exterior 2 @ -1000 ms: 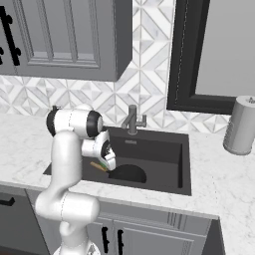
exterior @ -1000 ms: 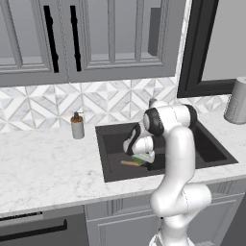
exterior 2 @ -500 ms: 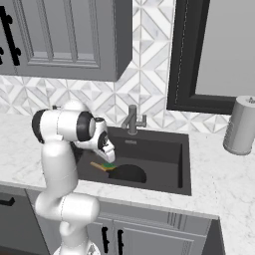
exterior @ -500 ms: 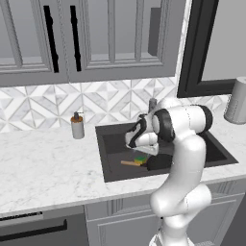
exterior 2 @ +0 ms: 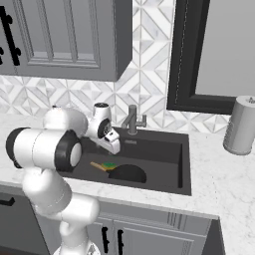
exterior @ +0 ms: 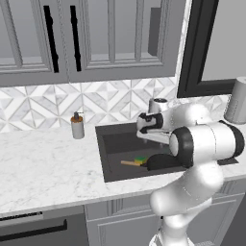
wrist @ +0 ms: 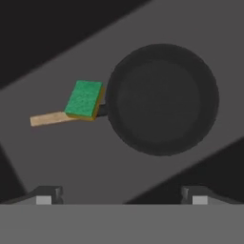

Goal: Pick the pan and sponge and place them into the sink. Then turn on the water.

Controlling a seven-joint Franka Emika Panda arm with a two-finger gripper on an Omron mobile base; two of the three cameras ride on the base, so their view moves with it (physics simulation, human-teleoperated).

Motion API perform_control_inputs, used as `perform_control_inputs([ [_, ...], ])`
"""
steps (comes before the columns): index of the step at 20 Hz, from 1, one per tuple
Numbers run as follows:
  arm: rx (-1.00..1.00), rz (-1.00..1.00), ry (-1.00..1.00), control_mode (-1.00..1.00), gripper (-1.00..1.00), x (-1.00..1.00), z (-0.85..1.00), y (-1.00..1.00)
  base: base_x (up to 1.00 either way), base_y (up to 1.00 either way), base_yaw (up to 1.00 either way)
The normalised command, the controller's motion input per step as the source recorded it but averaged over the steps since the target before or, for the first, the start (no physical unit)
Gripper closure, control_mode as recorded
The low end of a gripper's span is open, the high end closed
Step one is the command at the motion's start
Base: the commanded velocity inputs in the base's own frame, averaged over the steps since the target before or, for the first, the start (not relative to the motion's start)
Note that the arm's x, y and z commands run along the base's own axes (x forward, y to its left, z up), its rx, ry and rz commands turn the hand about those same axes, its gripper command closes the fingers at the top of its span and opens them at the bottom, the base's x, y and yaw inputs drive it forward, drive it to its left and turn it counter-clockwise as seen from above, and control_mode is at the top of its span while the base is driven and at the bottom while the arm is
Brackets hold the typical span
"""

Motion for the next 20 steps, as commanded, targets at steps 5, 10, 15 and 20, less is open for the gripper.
perform_control_inputs([
  [5,0.0,0.0,0.0,-1.0,-1.0,-0.82,0.68,-0.34,0.0,0.0,0.0],
  [10,0.08,0.01,-0.02,-1.0,-1.0,-0.72,0.61,-0.53,0.0,0.0,0.0],
  [15,0.36,0.02,0.01,-1.0,-1.0,-0.03,0.11,-0.69,0.0,0.0,0.0],
  [20,0.49,0.05,0.01,-1.0,-1.0,0.28,0.0,-0.69,0.0,0.0,0.0],
])
